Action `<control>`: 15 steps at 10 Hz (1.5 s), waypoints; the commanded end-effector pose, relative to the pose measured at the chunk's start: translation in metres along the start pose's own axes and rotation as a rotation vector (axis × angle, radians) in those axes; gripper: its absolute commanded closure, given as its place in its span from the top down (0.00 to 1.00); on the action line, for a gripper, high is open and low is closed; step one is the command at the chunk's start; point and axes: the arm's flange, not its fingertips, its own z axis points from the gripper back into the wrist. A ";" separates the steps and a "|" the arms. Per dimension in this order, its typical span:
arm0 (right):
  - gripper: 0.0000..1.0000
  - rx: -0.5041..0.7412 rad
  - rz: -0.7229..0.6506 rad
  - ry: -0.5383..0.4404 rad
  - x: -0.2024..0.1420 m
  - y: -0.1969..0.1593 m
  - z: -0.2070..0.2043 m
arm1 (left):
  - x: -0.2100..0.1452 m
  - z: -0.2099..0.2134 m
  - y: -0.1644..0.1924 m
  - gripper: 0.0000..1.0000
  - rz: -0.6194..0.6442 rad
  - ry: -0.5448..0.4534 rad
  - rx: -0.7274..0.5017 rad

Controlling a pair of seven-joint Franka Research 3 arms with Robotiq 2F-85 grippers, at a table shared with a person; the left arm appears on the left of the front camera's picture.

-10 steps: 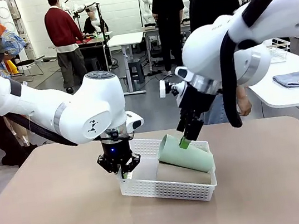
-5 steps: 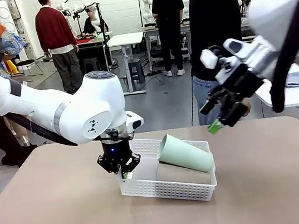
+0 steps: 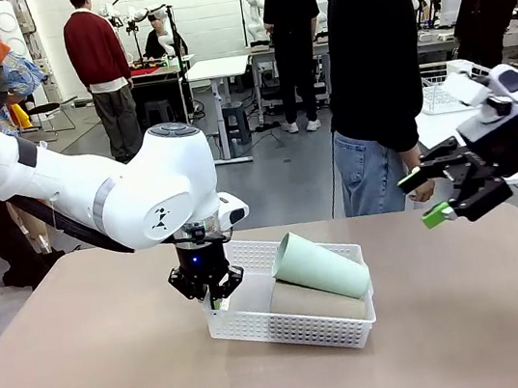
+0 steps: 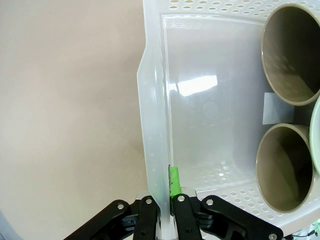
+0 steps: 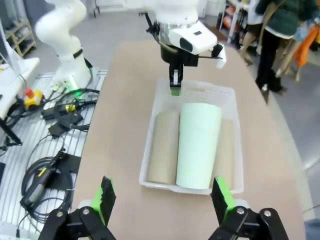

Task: Clean and organize the cups into the basket.
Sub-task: Pick up the Reusable plastic cup from the right side of the table and stack it inside the Organizing basket in the center of the table.

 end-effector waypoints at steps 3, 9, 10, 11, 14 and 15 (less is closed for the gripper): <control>1.00 -0.003 0.007 -0.021 -0.008 0.001 0.007 | -0.001 0.002 0.001 0.00 -0.007 -0.007 -0.004; 1.00 -0.003 0.007 -0.021 -0.008 0.001 0.007 | -0.001 0.002 0.001 0.00 -0.007 -0.007 -0.004; 1.00 -0.003 0.007 -0.021 -0.008 0.001 0.007 | -0.001 0.002 0.001 0.00 -0.007 -0.007 -0.004; 1.00 -0.003 0.007 -0.021 -0.008 0.001 0.007 | -0.001 0.002 0.001 0.00 -0.007 -0.007 -0.004; 1.00 0.040 -0.103 -0.150 -0.028 -0.006 0.024 | -0.001 0.002 0.001 0.00 -0.007 -0.007 -0.004; 1.00 0.077 -0.170 -0.233 -0.036 -0.008 0.032 | -0.001 0.002 0.001 0.00 -0.007 -0.007 -0.004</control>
